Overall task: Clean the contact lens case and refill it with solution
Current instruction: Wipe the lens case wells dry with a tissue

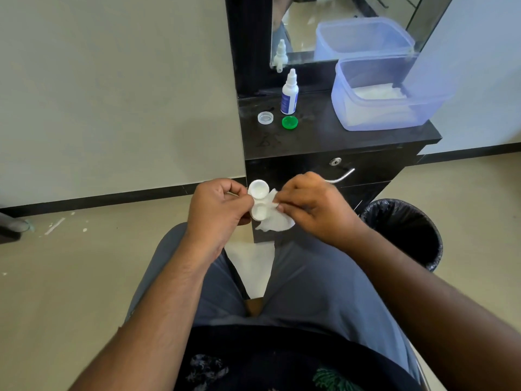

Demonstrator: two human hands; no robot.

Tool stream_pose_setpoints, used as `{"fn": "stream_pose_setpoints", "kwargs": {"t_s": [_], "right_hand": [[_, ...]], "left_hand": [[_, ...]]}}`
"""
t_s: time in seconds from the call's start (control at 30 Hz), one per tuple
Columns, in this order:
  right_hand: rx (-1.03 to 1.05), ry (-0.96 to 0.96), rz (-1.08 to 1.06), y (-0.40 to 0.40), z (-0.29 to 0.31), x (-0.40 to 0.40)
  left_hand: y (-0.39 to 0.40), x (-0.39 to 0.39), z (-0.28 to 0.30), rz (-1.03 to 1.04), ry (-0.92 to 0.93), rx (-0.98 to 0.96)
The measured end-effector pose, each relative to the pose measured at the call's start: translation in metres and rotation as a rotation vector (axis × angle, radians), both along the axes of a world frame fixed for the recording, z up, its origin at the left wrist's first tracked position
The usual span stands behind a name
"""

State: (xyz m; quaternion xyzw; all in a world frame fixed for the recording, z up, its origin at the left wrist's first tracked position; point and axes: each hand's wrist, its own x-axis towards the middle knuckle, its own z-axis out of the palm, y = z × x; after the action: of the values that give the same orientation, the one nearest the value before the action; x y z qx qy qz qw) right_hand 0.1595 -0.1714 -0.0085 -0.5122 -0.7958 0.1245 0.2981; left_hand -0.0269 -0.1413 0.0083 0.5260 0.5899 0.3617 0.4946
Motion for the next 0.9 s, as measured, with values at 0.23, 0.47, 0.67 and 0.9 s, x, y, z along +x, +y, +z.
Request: {"fn": "stream_pose_setpoints", "kwargs": {"t_s": [0.23,0.47,0.67,0.9], "right_hand": [[0.081,0.074,-0.062,0.008,0.017,-0.003],[0.201,-0.371,0.195,0.021,0.018,0.003],[0.149,-0.245,0.207,0.017,0.008,-0.003],[0.212,-0.326,0.176,0.012,0.004,0.004]], "left_hand": [[0.001,-0.001,0.007,-0.054,0.034,0.073],[0.006,-0.007,0.012,-0.165,0.052,0.023],[0.002,-0.006,0.006,-0.168,0.046,0.013],[-0.002,-0.001,0.001,-0.195,0.020,-0.054]]}}
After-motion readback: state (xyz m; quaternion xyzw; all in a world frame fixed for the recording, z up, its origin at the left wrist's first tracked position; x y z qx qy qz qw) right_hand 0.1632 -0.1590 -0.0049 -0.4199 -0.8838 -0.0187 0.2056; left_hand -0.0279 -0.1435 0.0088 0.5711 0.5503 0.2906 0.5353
